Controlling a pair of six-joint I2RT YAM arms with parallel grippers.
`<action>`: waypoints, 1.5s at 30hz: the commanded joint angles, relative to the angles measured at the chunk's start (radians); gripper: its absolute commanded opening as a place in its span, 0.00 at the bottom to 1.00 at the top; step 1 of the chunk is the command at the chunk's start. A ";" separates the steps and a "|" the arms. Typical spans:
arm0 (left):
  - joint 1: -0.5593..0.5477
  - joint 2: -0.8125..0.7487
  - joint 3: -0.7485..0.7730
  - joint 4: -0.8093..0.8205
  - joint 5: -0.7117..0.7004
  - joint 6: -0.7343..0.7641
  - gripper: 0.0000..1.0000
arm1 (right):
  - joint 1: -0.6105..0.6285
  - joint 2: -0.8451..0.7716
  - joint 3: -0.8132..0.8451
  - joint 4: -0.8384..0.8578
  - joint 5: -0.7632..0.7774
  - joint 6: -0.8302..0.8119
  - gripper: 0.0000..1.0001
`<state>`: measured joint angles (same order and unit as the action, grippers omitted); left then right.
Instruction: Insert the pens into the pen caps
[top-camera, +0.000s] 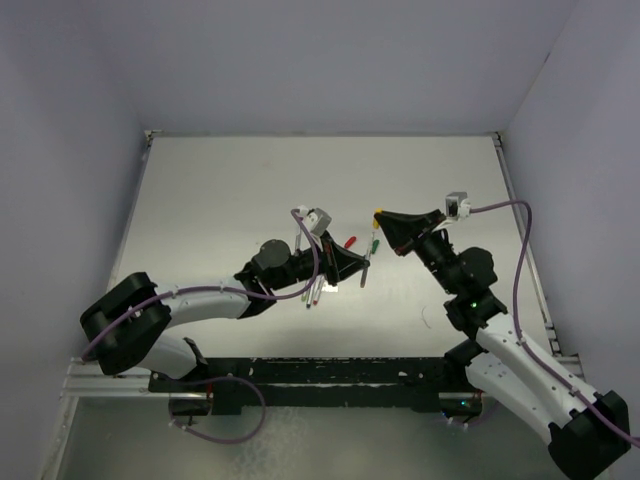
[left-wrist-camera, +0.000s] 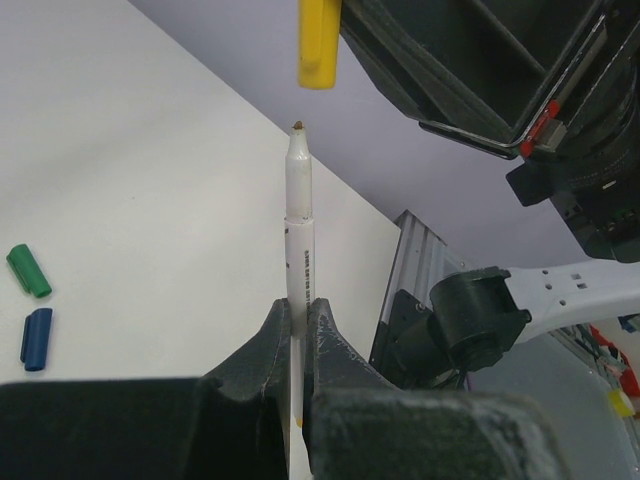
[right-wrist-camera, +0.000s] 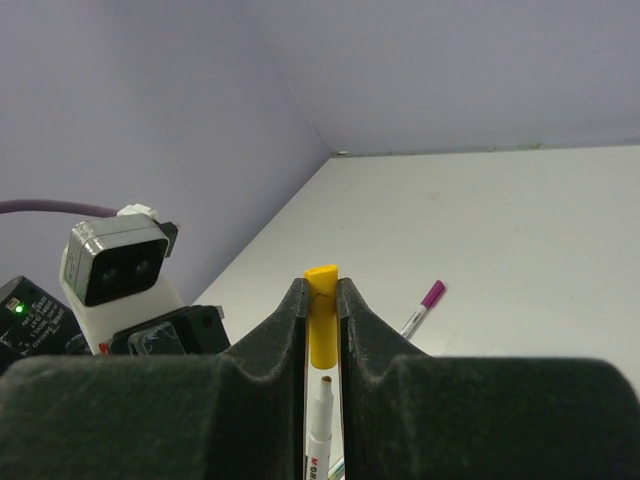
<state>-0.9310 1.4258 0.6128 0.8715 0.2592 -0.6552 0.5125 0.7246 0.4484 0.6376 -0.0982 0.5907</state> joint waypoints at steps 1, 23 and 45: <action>-0.002 -0.024 -0.003 0.068 -0.009 -0.014 0.00 | 0.007 -0.012 -0.005 0.050 -0.021 0.015 0.00; -0.002 -0.015 -0.001 0.083 -0.001 -0.018 0.00 | 0.015 0.002 -0.028 0.066 -0.018 0.019 0.00; -0.003 0.012 -0.011 0.209 -0.085 -0.037 0.00 | 0.027 0.015 -0.088 0.062 -0.045 0.104 0.00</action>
<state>-0.9310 1.4345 0.5907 0.9405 0.2077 -0.6750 0.5362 0.7330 0.3656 0.6804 -0.1230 0.6720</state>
